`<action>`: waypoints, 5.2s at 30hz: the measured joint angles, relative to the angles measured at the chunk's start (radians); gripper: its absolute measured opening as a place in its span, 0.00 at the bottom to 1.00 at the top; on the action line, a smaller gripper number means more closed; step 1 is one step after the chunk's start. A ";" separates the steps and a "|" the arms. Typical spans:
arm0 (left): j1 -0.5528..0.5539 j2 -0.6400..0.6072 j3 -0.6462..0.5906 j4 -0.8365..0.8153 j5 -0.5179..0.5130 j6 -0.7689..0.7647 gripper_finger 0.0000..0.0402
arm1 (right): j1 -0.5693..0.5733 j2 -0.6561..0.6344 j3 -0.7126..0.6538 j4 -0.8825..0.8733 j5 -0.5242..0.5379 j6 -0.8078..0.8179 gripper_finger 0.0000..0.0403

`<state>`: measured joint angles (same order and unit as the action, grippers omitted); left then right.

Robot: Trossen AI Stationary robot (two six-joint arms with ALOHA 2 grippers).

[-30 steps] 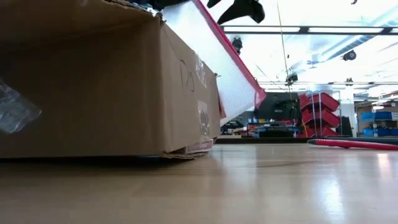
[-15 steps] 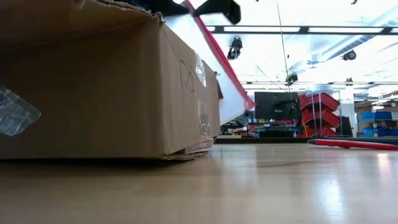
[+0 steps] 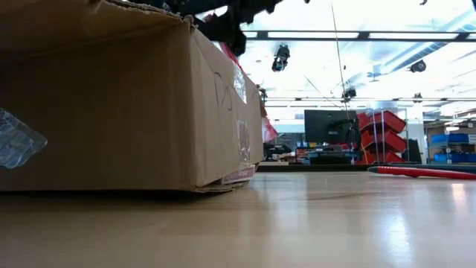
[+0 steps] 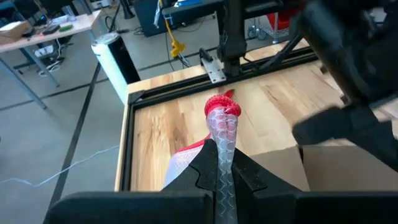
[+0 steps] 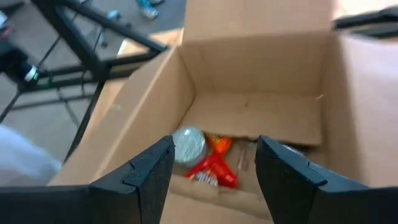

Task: Unpack boxes
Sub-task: Put the red candy into the zip bag

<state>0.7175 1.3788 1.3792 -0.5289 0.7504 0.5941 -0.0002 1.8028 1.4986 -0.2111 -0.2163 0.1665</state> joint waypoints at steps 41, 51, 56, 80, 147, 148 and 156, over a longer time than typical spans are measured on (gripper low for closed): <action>0.164 -0.001 -0.015 -0.164 0.126 0.052 0.00 | -0.076 0.516 0.611 -0.714 -0.101 -0.250 0.49; 0.163 -0.001 -0.015 -0.162 0.132 0.052 0.00 | -0.094 0.443 0.608 -0.914 0.016 -0.270 0.49; 0.164 -0.001 -0.015 -0.161 0.132 0.052 0.00 | -0.097 0.387 0.608 -0.988 0.050 -0.270 0.49; 0.164 -0.001 -0.015 -0.154 0.132 0.051 0.00 | -0.099 0.434 0.608 -0.690 -0.029 -0.124 0.49; 0.160 0.000 -0.015 -0.153 0.158 0.023 0.00 | -0.084 0.463 0.600 -1.018 0.045 -0.061 0.00; 0.158 0.000 -0.015 -0.153 0.158 0.022 0.00 | -0.084 0.445 0.600 -1.014 0.057 -0.055 0.00; 0.141 0.000 -0.015 -0.146 0.158 0.023 0.00 | -0.100 0.435 0.597 -0.973 0.051 0.027 0.00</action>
<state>0.8581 1.3785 1.3640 -0.6750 0.9089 0.6174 -0.1001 2.2375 2.0960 -1.1840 -0.1655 0.1932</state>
